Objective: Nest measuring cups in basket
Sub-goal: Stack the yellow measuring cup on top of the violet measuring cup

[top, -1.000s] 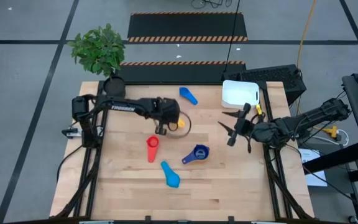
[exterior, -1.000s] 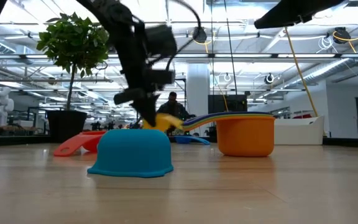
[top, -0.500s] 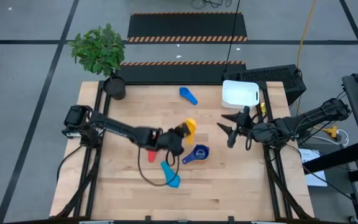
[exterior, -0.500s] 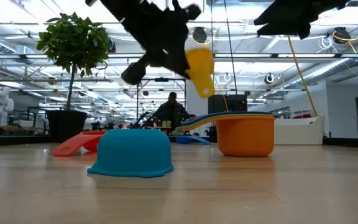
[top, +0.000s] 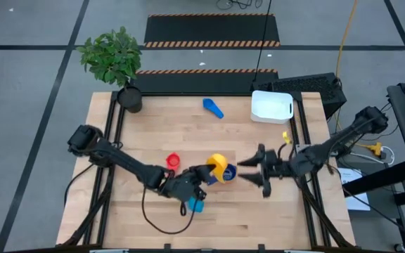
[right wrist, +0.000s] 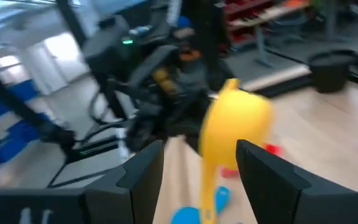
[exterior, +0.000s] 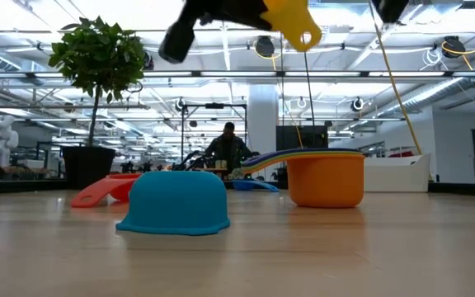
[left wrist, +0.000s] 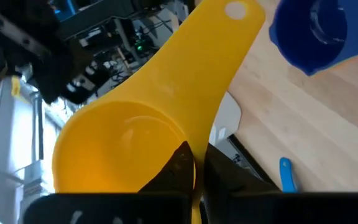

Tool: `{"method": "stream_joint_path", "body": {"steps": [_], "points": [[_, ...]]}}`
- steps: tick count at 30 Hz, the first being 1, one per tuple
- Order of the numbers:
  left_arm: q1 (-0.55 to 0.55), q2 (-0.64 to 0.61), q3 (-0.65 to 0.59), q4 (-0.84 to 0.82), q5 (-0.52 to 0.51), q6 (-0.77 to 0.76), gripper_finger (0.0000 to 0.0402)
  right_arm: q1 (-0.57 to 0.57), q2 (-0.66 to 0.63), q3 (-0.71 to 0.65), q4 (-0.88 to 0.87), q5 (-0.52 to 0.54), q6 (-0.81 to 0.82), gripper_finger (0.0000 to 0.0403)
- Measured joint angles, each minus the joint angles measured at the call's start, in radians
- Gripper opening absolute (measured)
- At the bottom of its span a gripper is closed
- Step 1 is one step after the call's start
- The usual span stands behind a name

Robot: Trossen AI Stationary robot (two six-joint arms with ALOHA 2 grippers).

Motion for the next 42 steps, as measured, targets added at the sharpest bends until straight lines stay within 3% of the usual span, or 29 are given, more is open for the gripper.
{"method": "stream_joint_path", "body": {"steps": [11,14,20,26,31,37,42], "points": [[-0.135,0.023,0.107,-0.005,-0.104,-0.006,0.0008,0.118,0.147,0.000,0.321,-0.006,-0.131,0.0196],[-0.151,0.031,0.138,-0.009,0.030,-0.017,0.0008,0.136,0.162,0.014,0.342,-0.027,-0.257,0.0196],[-0.154,0.032,0.159,0.052,0.593,-0.044,0.0013,0.203,0.181,0.066,0.301,-0.074,-0.565,0.0196],[-0.128,0.032,0.159,0.042,0.853,-0.128,0.0013,0.261,0.181,0.072,0.233,-0.026,-0.731,0.0196],[-0.067,0.032,0.159,0.044,1.145,-0.144,0.0008,0.270,0.222,0.072,0.255,-0.082,-0.846,0.0196],[-0.019,0.037,0.159,0.020,1.248,-0.194,0.0013,0.265,0.331,0.075,0.432,-0.105,-0.986,0.0196],[-0.009,0.074,0.157,0.026,1.379,-0.188,0.0008,0.240,0.396,0.144,0.403,-0.107,-1.008,0.0196]]}}
